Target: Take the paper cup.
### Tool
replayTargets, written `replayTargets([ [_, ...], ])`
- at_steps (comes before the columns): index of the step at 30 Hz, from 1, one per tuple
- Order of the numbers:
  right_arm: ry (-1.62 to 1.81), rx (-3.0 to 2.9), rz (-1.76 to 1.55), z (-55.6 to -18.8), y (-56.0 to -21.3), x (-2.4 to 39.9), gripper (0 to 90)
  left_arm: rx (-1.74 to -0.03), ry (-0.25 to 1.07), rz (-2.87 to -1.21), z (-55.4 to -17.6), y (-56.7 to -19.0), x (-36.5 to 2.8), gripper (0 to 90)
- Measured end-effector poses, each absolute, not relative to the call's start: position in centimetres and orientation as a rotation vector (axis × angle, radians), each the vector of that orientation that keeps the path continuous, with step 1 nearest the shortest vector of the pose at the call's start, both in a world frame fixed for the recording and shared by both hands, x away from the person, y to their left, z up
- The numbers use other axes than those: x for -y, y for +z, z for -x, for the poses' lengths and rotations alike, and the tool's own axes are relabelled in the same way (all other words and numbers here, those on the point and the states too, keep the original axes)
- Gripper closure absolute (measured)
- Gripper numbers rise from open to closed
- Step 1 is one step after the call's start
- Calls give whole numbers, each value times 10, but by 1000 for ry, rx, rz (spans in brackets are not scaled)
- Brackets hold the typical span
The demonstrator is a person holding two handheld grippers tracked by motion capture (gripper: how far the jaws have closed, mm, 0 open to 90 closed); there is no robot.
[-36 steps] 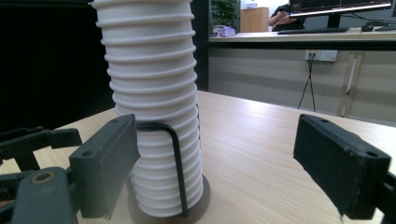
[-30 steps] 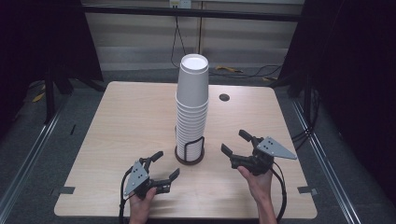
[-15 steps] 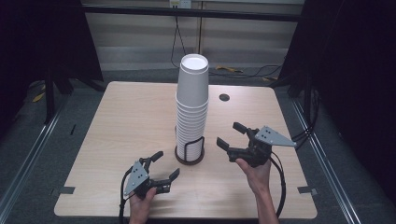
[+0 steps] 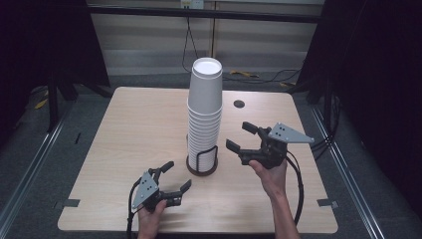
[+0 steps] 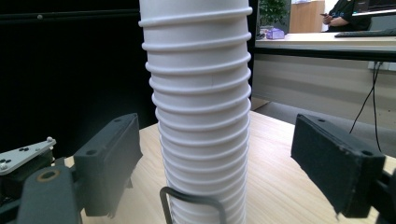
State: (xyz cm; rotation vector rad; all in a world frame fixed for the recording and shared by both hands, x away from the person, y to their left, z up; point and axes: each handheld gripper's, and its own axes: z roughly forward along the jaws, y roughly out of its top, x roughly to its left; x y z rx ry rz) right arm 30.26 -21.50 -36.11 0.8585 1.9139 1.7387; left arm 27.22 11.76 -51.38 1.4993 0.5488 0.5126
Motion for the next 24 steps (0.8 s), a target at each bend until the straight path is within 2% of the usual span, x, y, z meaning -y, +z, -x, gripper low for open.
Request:
replayTargets([
  [24,1761,-2012,-738,-324,-305,201,170,-548,513,-1499,-272,-514,-118,157],
])
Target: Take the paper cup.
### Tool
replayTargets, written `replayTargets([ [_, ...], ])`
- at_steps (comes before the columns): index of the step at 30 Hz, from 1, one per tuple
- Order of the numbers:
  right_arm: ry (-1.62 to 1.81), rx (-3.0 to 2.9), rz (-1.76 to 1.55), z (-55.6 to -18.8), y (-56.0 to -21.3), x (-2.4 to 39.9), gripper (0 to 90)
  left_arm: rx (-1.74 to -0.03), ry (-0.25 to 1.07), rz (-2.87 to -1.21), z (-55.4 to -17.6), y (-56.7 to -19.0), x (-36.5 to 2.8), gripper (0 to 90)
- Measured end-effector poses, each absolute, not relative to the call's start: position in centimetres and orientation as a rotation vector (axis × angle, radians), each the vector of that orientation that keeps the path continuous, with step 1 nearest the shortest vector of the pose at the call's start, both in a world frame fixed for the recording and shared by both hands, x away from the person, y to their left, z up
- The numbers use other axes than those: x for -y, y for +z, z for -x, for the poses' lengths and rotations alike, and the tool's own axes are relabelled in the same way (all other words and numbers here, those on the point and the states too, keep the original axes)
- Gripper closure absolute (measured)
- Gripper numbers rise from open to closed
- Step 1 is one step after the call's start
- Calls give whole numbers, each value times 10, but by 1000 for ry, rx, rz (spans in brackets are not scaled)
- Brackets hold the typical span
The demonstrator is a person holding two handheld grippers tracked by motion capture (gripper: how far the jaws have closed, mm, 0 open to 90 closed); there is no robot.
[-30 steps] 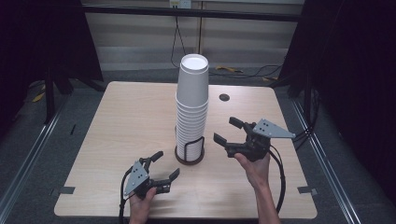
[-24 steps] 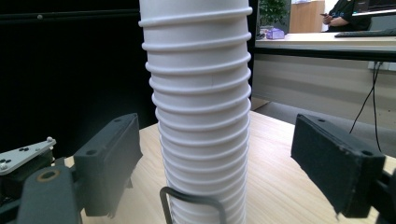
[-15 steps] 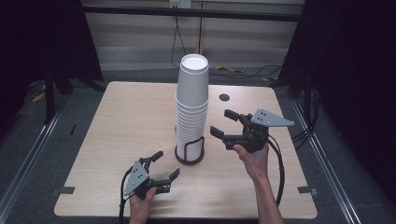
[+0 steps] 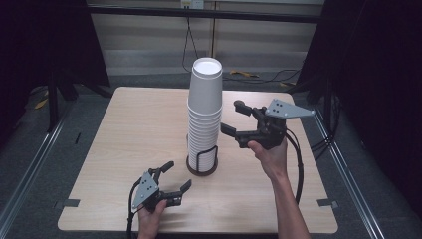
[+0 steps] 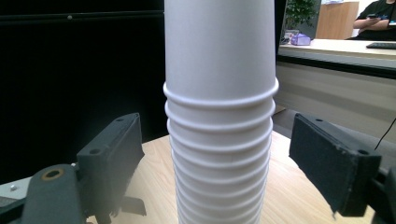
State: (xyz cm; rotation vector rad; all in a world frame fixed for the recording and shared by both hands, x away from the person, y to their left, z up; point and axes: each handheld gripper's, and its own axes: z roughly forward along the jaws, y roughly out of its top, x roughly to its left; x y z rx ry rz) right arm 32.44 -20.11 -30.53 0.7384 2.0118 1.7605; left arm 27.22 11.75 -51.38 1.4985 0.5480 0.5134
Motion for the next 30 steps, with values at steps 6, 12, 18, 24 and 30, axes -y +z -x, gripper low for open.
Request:
replayTargets([
  [6,1740,-2043,-726,-331,-295,197,170,-548,513,-1498,-272,-514,-118,157],
  [12,1751,-2058,-718,-334,-282,195,167,-547,513,-1498,-272,-514,-118,157],
  [18,1751,-2051,-720,-337,-273,193,159,-547,513,-1499,-272,-514,-118,156],
  [24,1754,-2057,-717,-344,-265,190,148,-547,514,-1500,-272,-514,-118,157],
  [30,1759,-2065,-698,-348,-257,186,146,-545,514,-1500,-272,-514,-118,157],
])
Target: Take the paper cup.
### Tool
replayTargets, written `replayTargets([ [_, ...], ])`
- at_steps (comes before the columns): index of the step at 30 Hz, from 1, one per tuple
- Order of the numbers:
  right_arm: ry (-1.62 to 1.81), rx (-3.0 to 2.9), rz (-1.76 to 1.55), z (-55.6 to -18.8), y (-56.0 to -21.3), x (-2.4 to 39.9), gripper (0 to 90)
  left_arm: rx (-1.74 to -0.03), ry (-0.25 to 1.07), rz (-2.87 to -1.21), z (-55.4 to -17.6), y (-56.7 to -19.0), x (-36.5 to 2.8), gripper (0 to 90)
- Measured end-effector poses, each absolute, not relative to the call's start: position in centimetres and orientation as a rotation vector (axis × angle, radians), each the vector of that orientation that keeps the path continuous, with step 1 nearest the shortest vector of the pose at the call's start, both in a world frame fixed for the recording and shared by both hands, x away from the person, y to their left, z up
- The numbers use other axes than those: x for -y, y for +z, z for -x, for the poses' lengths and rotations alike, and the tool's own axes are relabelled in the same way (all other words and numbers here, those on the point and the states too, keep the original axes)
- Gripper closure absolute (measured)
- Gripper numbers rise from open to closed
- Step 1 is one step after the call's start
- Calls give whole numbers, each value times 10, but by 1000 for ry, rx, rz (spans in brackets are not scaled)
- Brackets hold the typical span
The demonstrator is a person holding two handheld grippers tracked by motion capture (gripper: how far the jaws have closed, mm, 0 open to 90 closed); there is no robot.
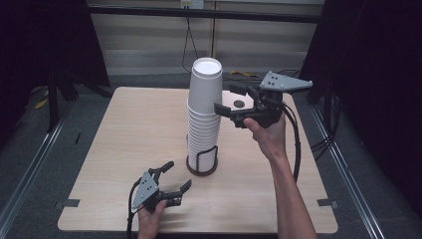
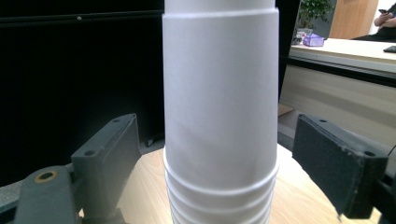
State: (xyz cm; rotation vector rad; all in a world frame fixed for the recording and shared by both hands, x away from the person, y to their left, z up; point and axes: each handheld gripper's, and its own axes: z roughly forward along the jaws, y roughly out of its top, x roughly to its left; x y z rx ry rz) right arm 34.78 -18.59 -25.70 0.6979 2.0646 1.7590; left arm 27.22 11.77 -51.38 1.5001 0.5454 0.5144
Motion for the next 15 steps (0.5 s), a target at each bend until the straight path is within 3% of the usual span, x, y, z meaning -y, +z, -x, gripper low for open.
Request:
replayTargets([
  [15,1738,-2104,-676,-359,-244,175,136,-545,514,-1500,-272,-514,-118,157],
])
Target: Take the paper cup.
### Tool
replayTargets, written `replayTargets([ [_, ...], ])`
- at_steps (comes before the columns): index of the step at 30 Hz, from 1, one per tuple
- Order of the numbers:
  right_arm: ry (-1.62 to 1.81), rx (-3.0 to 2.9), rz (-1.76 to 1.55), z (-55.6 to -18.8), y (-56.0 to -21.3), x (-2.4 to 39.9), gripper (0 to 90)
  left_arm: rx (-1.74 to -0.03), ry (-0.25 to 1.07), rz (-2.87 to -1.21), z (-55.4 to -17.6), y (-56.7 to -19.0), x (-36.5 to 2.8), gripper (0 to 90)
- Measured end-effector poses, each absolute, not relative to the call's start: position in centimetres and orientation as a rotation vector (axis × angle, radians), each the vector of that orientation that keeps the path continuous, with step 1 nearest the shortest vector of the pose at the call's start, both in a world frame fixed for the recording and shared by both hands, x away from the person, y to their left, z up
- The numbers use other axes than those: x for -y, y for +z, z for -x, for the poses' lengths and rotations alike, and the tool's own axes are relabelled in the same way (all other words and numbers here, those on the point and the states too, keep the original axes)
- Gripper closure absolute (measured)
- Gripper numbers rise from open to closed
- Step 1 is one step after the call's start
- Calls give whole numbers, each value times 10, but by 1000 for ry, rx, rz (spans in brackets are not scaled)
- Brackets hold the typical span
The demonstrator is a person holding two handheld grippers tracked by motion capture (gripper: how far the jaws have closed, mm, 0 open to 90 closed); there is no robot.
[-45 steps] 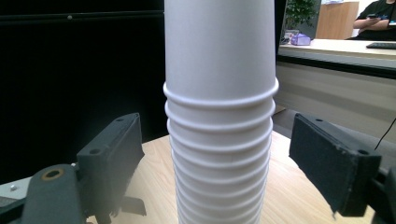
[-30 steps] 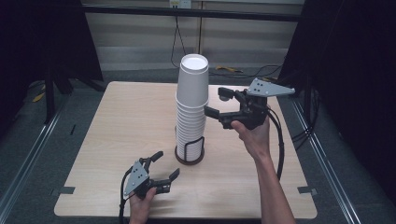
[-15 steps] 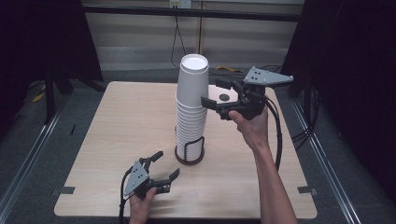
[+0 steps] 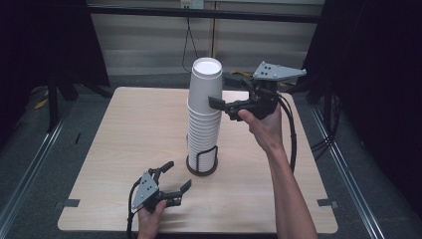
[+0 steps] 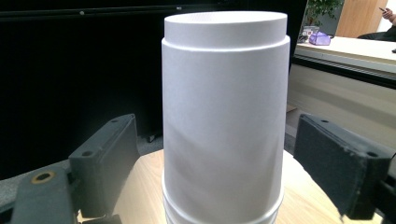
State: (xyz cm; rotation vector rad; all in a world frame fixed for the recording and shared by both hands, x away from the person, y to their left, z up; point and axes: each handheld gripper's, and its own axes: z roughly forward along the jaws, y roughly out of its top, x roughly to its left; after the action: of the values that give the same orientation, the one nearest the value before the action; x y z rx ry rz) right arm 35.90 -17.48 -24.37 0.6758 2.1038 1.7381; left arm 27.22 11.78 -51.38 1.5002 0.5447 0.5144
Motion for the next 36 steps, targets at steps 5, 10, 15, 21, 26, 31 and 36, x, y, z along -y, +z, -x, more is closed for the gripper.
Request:
replayTargets([
  [5,1738,-2115,-675,-364,-239,170,137,-546,514,-1500,-272,-514,-118,156],
  [10,1721,-2150,-679,-370,-237,163,133,-544,513,-1499,-272,-514,-118,156],
  [15,1709,-2157,-677,-376,-233,158,134,-543,513,-1499,-272,-514,-118,156],
  [21,1713,-2164,-684,-381,-233,154,134,-552,503,-1491,-272,-514,-117,156],
  [26,1703,-2172,-688,-387,-231,148,134,-551,503,-1491,-272,-514,-117,156],
  [31,1701,-2177,-684,-390,-229,143,143,-550,502,-1490,-272,-514,-117,156],
  [36,1716,-2169,-682,-391,-227,142,178,-550,502,-1490,-272,-514,-117,156],
])
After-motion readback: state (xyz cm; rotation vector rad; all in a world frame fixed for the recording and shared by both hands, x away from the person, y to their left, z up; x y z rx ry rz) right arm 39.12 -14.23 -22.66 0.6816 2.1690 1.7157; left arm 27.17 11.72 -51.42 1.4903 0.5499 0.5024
